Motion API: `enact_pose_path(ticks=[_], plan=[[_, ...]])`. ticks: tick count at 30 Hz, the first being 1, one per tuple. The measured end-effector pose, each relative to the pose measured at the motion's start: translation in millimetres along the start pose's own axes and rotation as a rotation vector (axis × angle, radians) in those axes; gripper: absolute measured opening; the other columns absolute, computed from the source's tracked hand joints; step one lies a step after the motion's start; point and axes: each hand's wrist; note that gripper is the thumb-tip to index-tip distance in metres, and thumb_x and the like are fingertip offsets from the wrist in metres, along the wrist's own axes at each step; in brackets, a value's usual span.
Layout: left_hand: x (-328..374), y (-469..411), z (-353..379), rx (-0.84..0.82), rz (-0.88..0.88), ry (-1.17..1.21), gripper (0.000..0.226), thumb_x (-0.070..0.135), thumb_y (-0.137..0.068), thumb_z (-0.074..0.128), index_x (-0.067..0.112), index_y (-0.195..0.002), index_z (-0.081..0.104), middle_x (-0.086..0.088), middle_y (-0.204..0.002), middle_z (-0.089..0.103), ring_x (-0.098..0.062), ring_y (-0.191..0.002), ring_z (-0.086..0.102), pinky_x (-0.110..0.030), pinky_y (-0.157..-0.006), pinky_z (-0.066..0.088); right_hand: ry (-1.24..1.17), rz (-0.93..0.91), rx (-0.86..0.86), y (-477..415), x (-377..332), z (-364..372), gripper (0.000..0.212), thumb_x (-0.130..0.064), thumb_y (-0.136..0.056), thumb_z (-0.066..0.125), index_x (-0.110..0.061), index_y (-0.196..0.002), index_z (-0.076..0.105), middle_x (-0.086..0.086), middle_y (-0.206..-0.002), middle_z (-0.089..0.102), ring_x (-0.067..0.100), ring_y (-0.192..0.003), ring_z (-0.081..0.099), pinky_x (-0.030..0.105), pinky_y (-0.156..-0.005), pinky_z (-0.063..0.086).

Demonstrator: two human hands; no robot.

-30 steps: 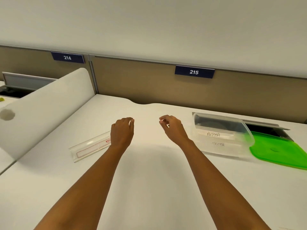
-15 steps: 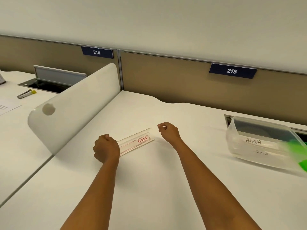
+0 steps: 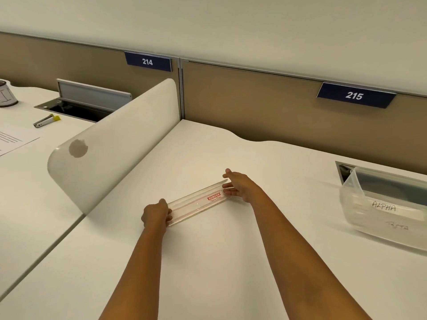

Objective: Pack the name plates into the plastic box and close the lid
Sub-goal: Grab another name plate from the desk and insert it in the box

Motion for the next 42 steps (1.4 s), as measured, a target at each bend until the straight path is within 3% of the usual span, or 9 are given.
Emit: enact_pose_path(ticks=[7, 13, 19, 24, 27, 29, 31, 35, 42], plan=[[13, -4, 0, -0.09, -0.012, 0.086, 0.013, 0.003, -0.089, 0.057, 0.001, -0.076, 0.06, -0.009, -0.066, 0.06, -0.014, -0.049, 0.059, -0.02, -0.045, 0.05, -0.136, -0.035, 0.133, -16, 9, -3, 0.01, -0.01, -0.087, 0.064, -0.002, -0.081, 0.065, 0.011, -0.076, 0.063, 0.016, -0.062, 0.061, 0.025, -0.072, 0.058], [32, 13, 2, -0.212, 0.21, 0.152, 0.03, -0.012, -0.088, 0.05, 0.003, -0.109, 0.065, -0.01, -0.077, 0.063, -0.021, -0.072, 0.062, -0.026, -0.079, 0.055, -0.329, -0.17, 0.096, 6, 6, -21, 0.015, 0.006, -0.087, 0.06, -0.004, -0.097, 0.062, 0.017, -0.097, 0.064, 0.021, -0.081, 0.065, 0.018, -0.069, 0.059], [44, 30, 9, -0.291, 0.353, 0.212, 0.039, -0.017, -0.088, 0.04, -0.004, -0.121, 0.057, -0.016, -0.109, 0.061, -0.025, -0.098, 0.059, -0.02, -0.072, 0.045, -0.393, -0.299, -0.009, 37, -2, -44, 0.034, 0.001, -0.093, 0.054, -0.014, -0.123, 0.05, 0.011, -0.099, 0.065, 0.018, -0.083, 0.064, 0.026, -0.084, 0.055], [56, 48, 26, -0.345, 0.38, 0.346, 0.043, -0.009, -0.089, 0.051, 0.006, -0.128, 0.044, -0.004, -0.094, 0.064, -0.02, -0.093, 0.059, -0.022, -0.075, 0.041, -0.32, -0.424, -0.094, 61, -3, -74, 0.04, 0.003, -0.093, 0.051, -0.012, -0.13, 0.051, 0.003, -0.093, 0.06, 0.012, -0.08, 0.068, 0.021, -0.084, 0.057], [59, 64, 38, -0.389, 0.331, 0.424, 0.032, 0.009, -0.095, 0.05, 0.011, -0.127, 0.044, -0.001, -0.086, 0.064, -0.014, -0.08, 0.062, -0.024, -0.075, 0.041, -0.326, -0.489, -0.049, 74, -4, -91, 0.04, 0.006, -0.093, 0.049, -0.008, -0.131, 0.052, 0.003, -0.089, 0.057, 0.014, -0.08, 0.068, 0.018, -0.081, 0.058], [60, 75, 43, -0.455, 0.256, 0.397, 0.012, 0.024, -0.099, 0.046, 0.015, -0.104, 0.051, -0.005, -0.087, 0.066, -0.015, -0.076, 0.063, -0.024, -0.072, 0.043, -0.371, -0.521, -0.002, 82, -5, -103, 0.041, 0.007, -0.095, 0.045, -0.007, -0.133, 0.05, 0.003, -0.086, 0.056, 0.017, -0.084, 0.064, 0.017, -0.08, 0.058], [58, 85, 48, -0.559, 0.166, 0.314, 0.021, 0.034, -0.098, 0.048, 0.015, -0.091, 0.052, -0.006, -0.082, 0.069, -0.017, -0.075, 0.065, -0.025, -0.073, 0.048, -0.427, -0.54, 0.025, 89, -6, -115, 0.042, 0.006, -0.096, 0.043, -0.006, -0.135, 0.048, 0.003, -0.086, 0.057, 0.017, -0.085, 0.062, 0.016, -0.079, 0.056], [47, 109, 62, -0.764, -0.002, 0.175, 0.011, 0.02, -0.092, 0.06, 0.009, -0.093, 0.06, -0.004, -0.076, 0.075, -0.012, -0.058, 0.073, -0.026, -0.069, 0.051, -0.562, -0.56, 0.088, 101, -5, -138, 0.04, 0.004, -0.096, 0.044, -0.004, -0.136, 0.046, 0.004, -0.09, 0.061, 0.014, -0.086, 0.061, 0.013, -0.076, 0.056], [17, 162, 103, -0.767, -0.251, 0.529, 0.011, 0.007, -0.092, 0.058, 0.002, -0.083, 0.058, -0.008, -0.055, 0.072, -0.015, -0.046, 0.071, -0.029, -0.078, 0.054, -0.35, -0.471, 0.417, 118, 9, -144, 0.058, -0.027, -0.089, 0.063, -0.023, -0.139, 0.033, 0.006, -0.14, 0.035, 0.017, -0.113, 0.046, 0.033, -0.101, 0.043]])
Point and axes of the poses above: each hand's wrist, its own y-axis away from the middle knuckle, its own z-axis out of the palm, x = y × z
